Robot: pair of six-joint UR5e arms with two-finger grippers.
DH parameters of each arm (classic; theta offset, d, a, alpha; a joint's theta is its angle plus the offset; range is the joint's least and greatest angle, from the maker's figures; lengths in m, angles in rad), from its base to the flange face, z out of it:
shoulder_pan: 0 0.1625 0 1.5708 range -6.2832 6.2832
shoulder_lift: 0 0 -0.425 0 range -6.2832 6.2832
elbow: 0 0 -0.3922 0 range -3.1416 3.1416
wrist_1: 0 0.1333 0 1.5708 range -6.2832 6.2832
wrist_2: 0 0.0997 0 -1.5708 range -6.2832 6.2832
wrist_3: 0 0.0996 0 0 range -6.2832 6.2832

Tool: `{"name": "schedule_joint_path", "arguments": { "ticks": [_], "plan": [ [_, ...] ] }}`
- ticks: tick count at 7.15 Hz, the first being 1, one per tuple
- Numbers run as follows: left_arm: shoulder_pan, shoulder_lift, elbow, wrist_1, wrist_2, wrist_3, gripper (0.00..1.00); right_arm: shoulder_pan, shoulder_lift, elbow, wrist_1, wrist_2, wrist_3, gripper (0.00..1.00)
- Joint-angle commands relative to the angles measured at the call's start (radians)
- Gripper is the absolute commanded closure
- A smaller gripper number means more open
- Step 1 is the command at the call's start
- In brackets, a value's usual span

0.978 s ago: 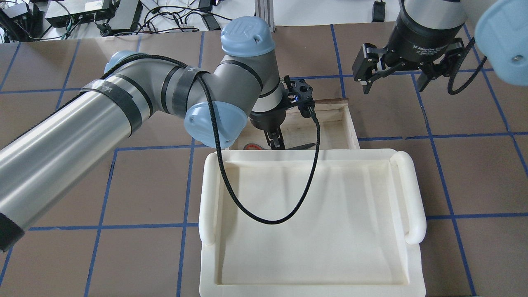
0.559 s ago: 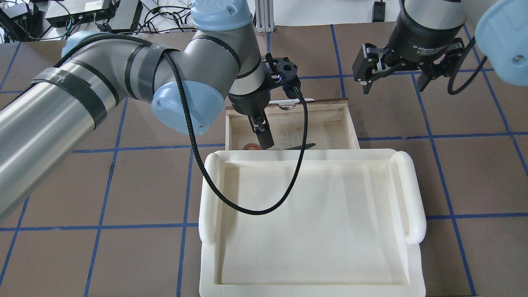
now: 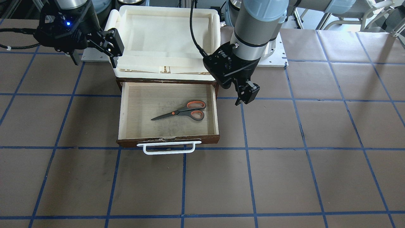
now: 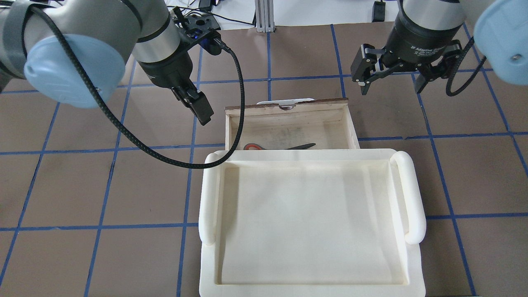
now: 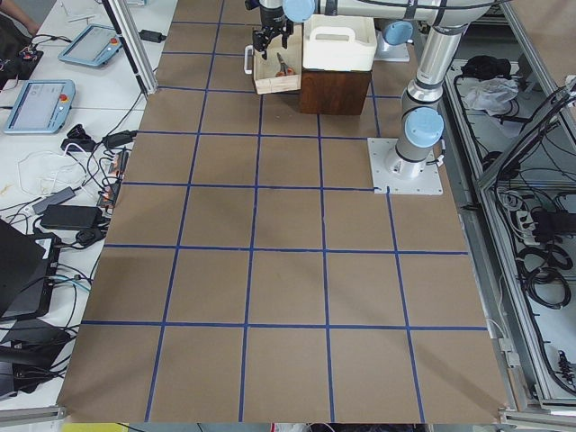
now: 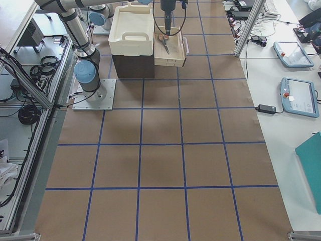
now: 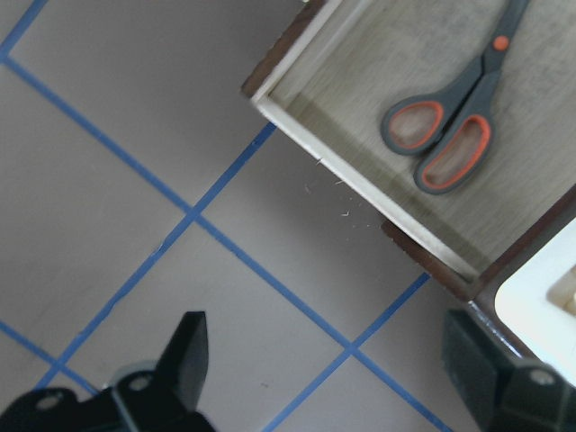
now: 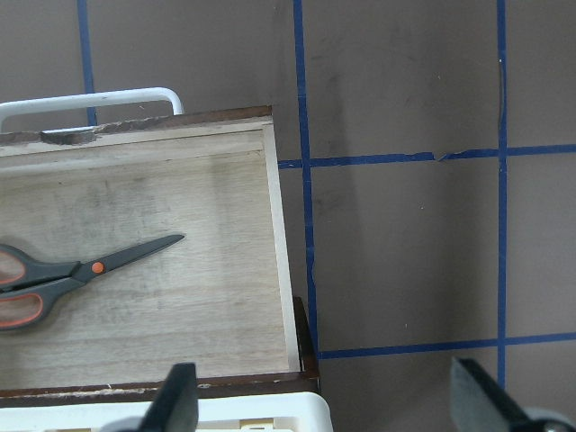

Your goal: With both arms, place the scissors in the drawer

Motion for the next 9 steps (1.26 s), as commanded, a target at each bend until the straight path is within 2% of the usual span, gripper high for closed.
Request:
{"name": "schedule_joint_path", "arguments": {
  "ticks": [1, 2, 5, 7, 9],
  "plan": [
    [0.095, 0.074, 0.0, -0.045, 0.088, -0.088, 0.07, 0.002, 0.004, 0.0, 0.0, 0.001, 0.003, 0.0],
    [0.161, 0.101, -0.007, -0.058, 0.044, -0.104, 0.05, 0.002, 0.004, 0.0, 0.003, 0.001, 0.003, 0.0],
    [0.149, 0.153, -0.013, -0.146, -0.037, -0.413, 0.05, 0.002, 0.004, 0.0, 0.002, 0.001, -0.005, 0.0],
    [0.154, 0.184, -0.031, -0.234, -0.03, -0.438, 0.05, 0.002, 0.004, 0.002, 0.002, 0.001, -0.007, 0.0],
    [0.158, 0.19, -0.042, -0.218, -0.03, -0.438, 0.04, 0.002, 0.004, 0.002, 0.001, 0.001, -0.007, 0.0]
  ]
}}
